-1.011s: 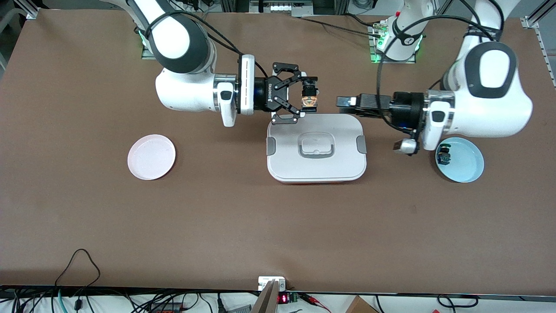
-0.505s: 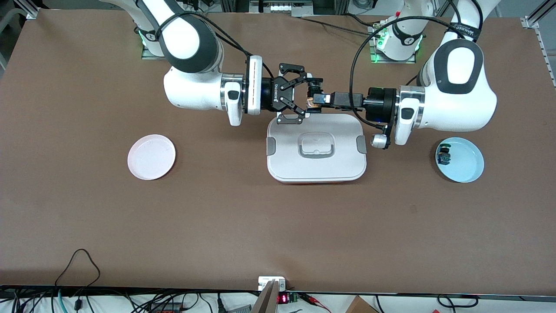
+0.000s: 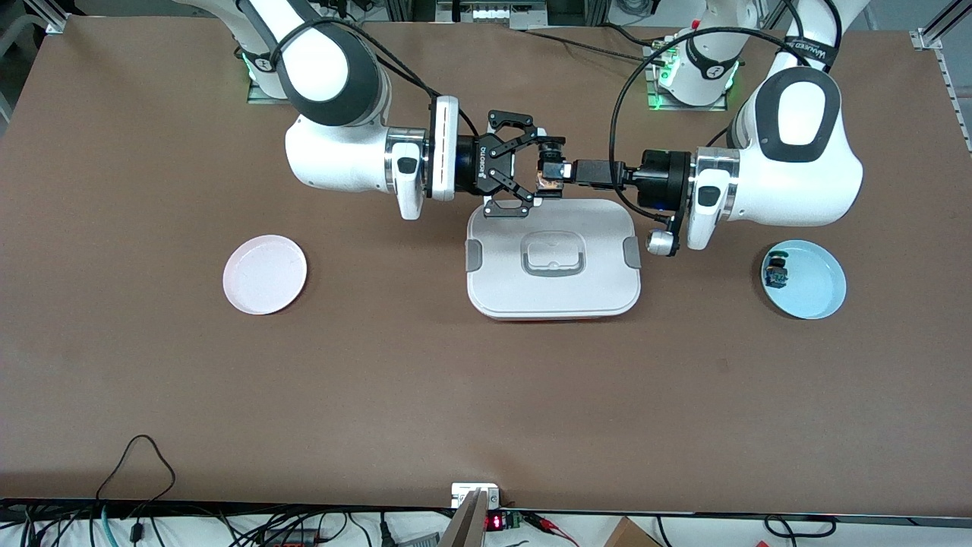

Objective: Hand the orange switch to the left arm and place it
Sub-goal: 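Carry the switch above the box while the left gripper reaches toward it, then grasp the switch with the left gripper while the right gripper opens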

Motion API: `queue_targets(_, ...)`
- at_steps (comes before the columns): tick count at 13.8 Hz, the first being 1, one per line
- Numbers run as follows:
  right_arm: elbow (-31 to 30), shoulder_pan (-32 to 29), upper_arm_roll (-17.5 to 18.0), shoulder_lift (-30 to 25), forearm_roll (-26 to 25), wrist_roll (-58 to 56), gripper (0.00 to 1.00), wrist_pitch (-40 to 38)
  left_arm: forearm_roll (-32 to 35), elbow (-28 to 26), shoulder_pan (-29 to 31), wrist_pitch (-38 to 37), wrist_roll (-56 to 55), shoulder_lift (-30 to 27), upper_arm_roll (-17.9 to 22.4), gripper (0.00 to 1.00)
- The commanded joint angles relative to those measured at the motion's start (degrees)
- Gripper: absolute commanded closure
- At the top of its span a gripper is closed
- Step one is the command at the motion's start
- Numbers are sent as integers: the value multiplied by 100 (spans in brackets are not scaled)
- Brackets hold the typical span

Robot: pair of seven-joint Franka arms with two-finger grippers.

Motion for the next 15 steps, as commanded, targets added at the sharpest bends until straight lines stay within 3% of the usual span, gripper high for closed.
queue_targets(1,86,63,-50,-3,126,-119,100,69,-112,-136,261,-206,-202,-242,-52,73)
queue_targets(3,86,63,-51,-3,117,-119,100,60,-121,-118,384,-365,-202,-242,-52,98)
queue_targets(6,86,63,-59,-11,99,-128,100,60,-121,-110,394,-374,-202,-242,-52,100)
queue_targets(7,77,54,-68,-20,99,-119,89,51,-121,-101,394,-365,-202,-242,-52,100)
queue_targets(8,77,54,-77,-46,108,-119,25,77,-121,-92,394,-374,-202,-242,-52,100)
queue_targets(9,69,54,-77,-55,117,-128,0,78,-121,-92,403,-374,-202,-242,-43,100)
queue_targets(15,25,1,-252,-125,143,-84,0,25,-16,66,893,-856,-140,-198,45,100)
